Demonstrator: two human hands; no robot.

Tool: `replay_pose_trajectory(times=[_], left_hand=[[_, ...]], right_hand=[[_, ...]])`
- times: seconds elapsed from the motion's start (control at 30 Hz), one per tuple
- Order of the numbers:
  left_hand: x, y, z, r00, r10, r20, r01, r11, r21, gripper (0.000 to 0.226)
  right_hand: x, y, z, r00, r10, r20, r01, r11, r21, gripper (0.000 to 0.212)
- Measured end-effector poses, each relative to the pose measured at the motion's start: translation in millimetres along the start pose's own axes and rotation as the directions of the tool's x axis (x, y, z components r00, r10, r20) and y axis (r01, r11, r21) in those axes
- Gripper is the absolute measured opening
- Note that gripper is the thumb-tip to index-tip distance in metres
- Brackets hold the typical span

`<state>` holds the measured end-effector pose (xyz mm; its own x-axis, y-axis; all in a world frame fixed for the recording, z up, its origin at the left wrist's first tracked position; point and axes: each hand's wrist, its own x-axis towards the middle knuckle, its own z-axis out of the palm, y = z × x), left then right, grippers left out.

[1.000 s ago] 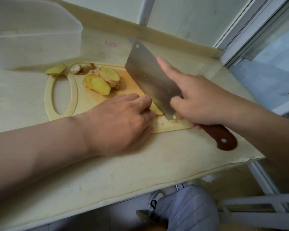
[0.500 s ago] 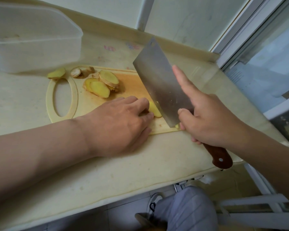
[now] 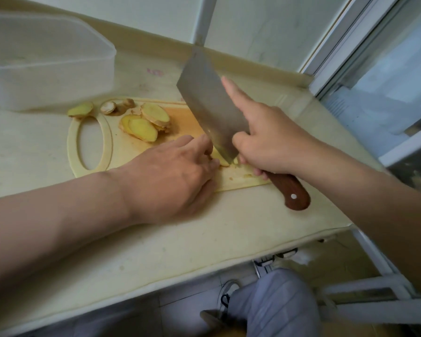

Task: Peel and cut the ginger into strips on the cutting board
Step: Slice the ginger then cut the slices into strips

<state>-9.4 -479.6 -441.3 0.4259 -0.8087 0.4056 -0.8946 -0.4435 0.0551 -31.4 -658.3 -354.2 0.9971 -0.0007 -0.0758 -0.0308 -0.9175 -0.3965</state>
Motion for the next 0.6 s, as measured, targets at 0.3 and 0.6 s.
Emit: replay_pose_trajectory(times=[0.3, 0.6], left_hand=[[0, -2, 1, 1.0, -0.008, 0.017, 0.008, 1.0, 0.026, 0.06], [1, -3, 2, 1.0, -0.009, 0.024, 0.009, 1.0, 0.008, 0.06]], right_hand=[[-41, 17, 5, 0.997, -0.01, -0.079, 0.013, 0.999, 0.04, 0.095], [9, -10, -6, 0.995, 0.011, 0.102, 0.004, 0.989, -0.146, 0.096]])
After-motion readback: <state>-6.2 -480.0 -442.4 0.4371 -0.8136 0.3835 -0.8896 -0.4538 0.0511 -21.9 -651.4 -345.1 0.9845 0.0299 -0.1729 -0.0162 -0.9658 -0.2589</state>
